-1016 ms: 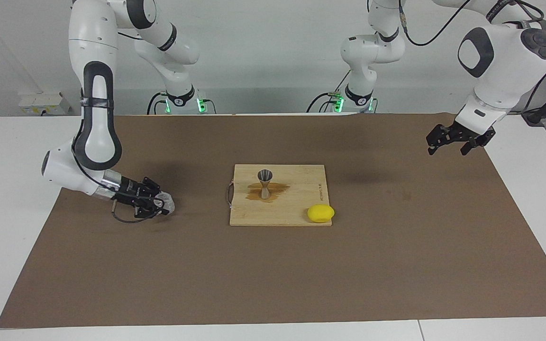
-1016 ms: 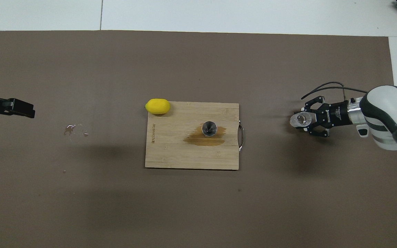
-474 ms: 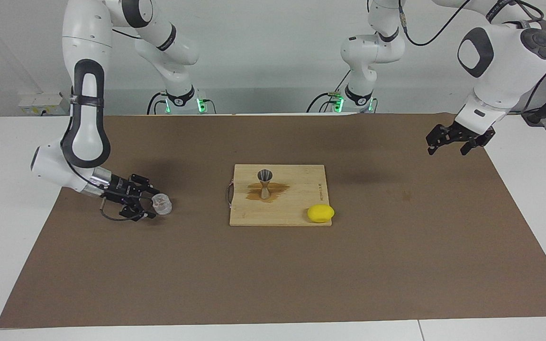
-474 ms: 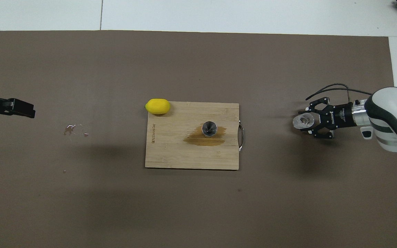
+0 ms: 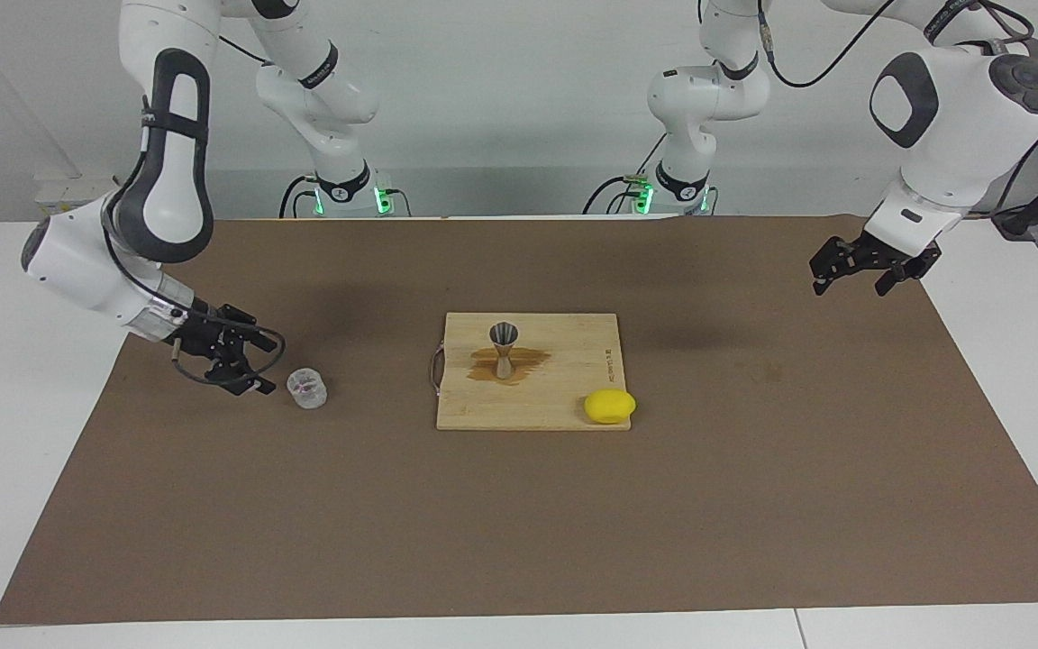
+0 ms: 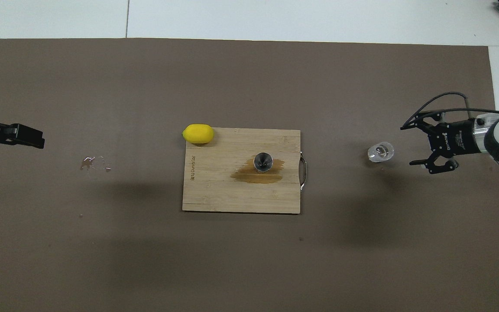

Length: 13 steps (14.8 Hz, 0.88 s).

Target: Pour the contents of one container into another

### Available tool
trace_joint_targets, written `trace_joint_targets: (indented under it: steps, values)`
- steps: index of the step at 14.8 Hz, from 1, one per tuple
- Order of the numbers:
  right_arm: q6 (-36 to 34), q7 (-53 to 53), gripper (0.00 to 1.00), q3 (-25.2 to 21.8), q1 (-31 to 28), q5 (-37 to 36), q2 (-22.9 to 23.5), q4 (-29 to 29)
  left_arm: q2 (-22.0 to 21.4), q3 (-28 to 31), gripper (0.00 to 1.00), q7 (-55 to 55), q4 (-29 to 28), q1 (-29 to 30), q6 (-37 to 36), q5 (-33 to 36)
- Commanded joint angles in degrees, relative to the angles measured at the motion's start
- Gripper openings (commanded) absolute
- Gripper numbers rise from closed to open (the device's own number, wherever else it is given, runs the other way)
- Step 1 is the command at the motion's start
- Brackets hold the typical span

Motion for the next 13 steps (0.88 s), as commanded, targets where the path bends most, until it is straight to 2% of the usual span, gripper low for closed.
trace_joint_targets:
  steps: [1, 4, 7, 10, 13]
  values:
    - [-0.36, -1.13, 1.0, 0.15, 3.83, -5.3, -3.52, -0.93, 0.27, -0.29, 1.0, -0.84, 0.6, 0.16, -0.5, -0.05]
    - [-1.67, -1.83, 1.0, 0.23, 10.68, -14.0, -5.63, -0.84, 0.27, -0.38, 1.0, -0.84, 0.77, 0.16, -0.68, -0.05]
    - [-3.42, -10.68, 1.0, 0.5, 15.87, -26.38, -7.48, 1.26, 0.27, -0.38, 1.0, -0.84, 0.6, 0.16, -0.5, -0.14]
    - [-10.8, -17.36, 1.0, 0.68, 16.5, -30.45, -7.4, 8.72, 0.27, -0.38, 1.0, -0.84, 0.51, 0.16, -0.5, -0.14]
    - [-14.49, -23.96, 1.0, 0.5, 15.88, -31.69, -8.27, 13.65, 0.18, -0.29, 1.0, -0.84, 0.51, 0.16, -0.5, -0.14]
